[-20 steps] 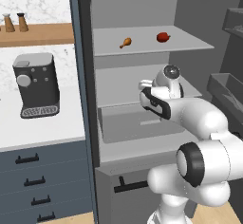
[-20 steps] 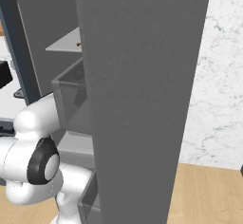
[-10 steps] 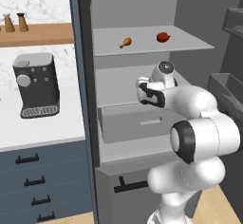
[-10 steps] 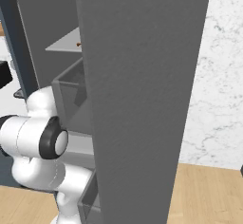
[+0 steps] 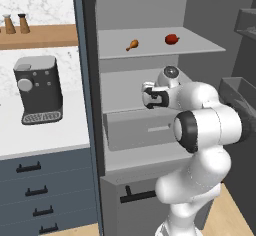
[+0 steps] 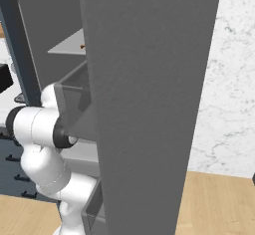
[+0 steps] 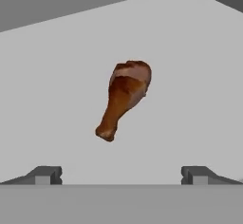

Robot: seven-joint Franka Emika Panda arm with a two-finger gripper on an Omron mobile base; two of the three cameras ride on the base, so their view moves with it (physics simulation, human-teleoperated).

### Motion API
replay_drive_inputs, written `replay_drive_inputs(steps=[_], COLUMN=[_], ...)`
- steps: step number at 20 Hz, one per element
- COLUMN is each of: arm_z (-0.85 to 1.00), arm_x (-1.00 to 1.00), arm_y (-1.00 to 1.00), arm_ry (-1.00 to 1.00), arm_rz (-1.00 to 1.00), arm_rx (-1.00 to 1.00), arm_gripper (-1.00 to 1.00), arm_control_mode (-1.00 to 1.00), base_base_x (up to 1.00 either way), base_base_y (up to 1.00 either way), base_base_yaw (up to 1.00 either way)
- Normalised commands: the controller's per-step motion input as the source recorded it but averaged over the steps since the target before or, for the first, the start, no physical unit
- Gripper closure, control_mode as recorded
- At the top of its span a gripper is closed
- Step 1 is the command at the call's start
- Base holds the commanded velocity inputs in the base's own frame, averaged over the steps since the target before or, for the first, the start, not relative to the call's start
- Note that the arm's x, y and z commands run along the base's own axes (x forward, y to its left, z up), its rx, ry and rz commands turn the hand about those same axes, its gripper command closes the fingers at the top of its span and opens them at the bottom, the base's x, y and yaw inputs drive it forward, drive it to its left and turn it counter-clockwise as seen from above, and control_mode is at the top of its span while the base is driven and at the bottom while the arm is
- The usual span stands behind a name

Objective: Place one bell pepper and one chicken drumstick in each tupperware on the nearby counter, to pack two identical lunches.

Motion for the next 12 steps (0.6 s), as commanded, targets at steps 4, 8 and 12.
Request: replay_drive_inputs(steps=[4, 8, 12], arm_z=[-0.19, -0.16, -0.2], arm_x=[0.4, 0.44, 0.44], arm_y=[-0.06, -0.04, -0.03], arm_ry=[0.04, 0.04, 0.04], arm_rz=[-0.01, -0.01, -0.01], arm_rx=[0.0, 0.0, 0.0], arm_gripper=[-1.0, -1.0, -1.0], arm_control_mode=[-1.0, -1.0, -1.0], base_base_x=[0.0, 0.0, 0.0], base_base_y=[0.0, 0.0, 0.0], base_base_yaw=[0.0, 0.0, 0.0])
